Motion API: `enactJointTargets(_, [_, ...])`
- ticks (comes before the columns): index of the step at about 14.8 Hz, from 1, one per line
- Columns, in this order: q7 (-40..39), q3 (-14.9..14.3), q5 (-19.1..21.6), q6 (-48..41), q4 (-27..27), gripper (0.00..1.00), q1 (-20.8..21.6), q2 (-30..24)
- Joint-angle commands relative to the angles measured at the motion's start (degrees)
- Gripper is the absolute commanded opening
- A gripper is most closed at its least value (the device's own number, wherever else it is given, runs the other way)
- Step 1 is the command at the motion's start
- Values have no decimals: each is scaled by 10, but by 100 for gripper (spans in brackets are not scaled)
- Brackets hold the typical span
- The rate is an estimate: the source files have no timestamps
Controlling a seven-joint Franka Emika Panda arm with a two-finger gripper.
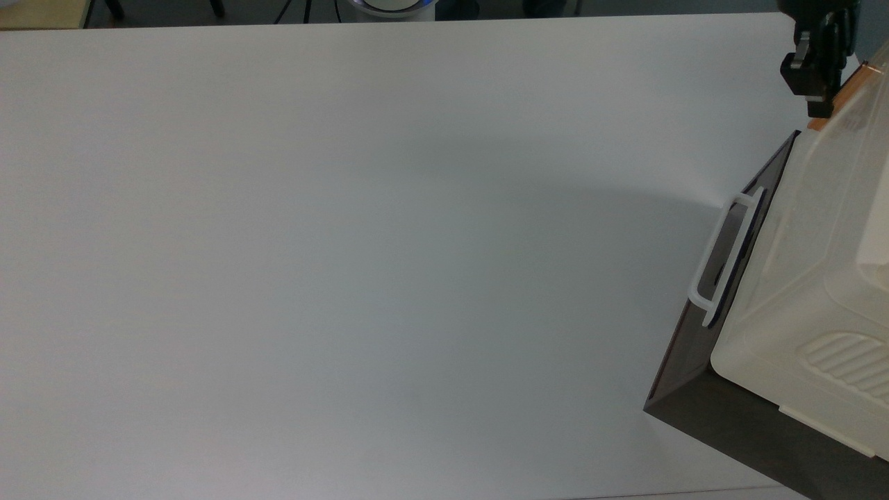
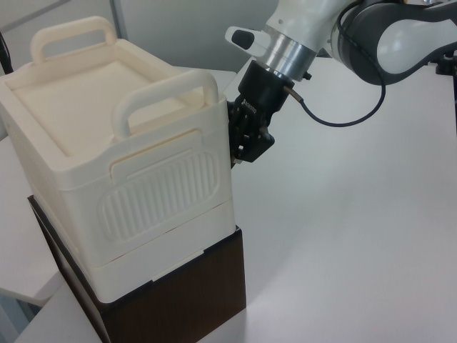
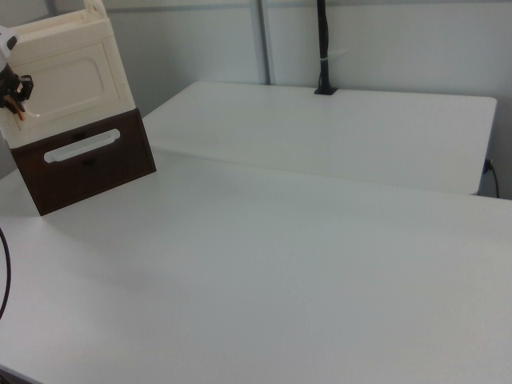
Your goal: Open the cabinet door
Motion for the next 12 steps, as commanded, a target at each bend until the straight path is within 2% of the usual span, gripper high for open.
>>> enactJointTargets(1, [8, -8, -10, 32, -4, 0, 2, 3])
enactJointTargets(5, [-7, -8, -10, -5, -36, 0, -3, -30])
enactJointTargets(12, [-35, -7, -3, -89, -61, 0, -25, -79])
